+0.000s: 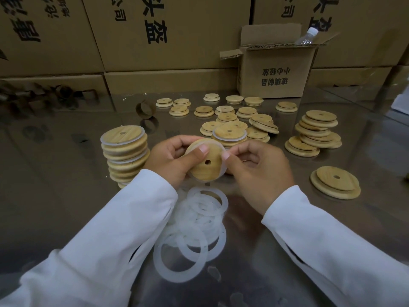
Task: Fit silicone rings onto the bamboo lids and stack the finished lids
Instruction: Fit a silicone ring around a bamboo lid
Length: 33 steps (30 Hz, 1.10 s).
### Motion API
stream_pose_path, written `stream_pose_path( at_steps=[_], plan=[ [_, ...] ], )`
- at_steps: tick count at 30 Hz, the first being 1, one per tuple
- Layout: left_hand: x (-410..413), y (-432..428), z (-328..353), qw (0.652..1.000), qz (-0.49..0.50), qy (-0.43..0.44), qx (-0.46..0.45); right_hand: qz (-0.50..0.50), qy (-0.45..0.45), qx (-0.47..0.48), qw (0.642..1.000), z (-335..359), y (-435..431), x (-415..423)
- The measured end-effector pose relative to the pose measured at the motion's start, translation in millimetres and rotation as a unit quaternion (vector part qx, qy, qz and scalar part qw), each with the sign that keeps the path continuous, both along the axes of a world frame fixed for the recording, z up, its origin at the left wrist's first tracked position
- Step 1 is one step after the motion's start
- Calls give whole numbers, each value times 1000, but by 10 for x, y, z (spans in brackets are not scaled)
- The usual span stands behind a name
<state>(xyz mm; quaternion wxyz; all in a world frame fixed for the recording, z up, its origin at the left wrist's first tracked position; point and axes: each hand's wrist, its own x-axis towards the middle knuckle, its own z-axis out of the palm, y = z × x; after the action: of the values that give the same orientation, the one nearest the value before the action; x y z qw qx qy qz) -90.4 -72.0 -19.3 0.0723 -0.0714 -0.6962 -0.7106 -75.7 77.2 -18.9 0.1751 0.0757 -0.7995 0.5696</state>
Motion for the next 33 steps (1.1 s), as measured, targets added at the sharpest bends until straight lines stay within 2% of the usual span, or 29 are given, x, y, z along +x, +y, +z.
stream_pose_path(
  at_steps=[7, 10, 15, 28, 33],
  plan=[
    [40, 8, -11, 996, -32, -6, -80, -28, 31, 50, 998, -30, 20, -14],
    [30, -25, 2, 994, -31, 1, -101, -22, 16, 39, 999, -26, 28, -24],
    [35, -32, 12, 997, -32, -10, -73, 5, -14, -6, 1000, 7, 34, -36],
    [2, -72, 27, 998, -47, -24, -25, 37, -29, -21, 999, 72, 25, -29],
    [14, -65, 22, 998, -41, -15, -40, 60, -52, -58, 995, 76, 40, -15]
  ],
)
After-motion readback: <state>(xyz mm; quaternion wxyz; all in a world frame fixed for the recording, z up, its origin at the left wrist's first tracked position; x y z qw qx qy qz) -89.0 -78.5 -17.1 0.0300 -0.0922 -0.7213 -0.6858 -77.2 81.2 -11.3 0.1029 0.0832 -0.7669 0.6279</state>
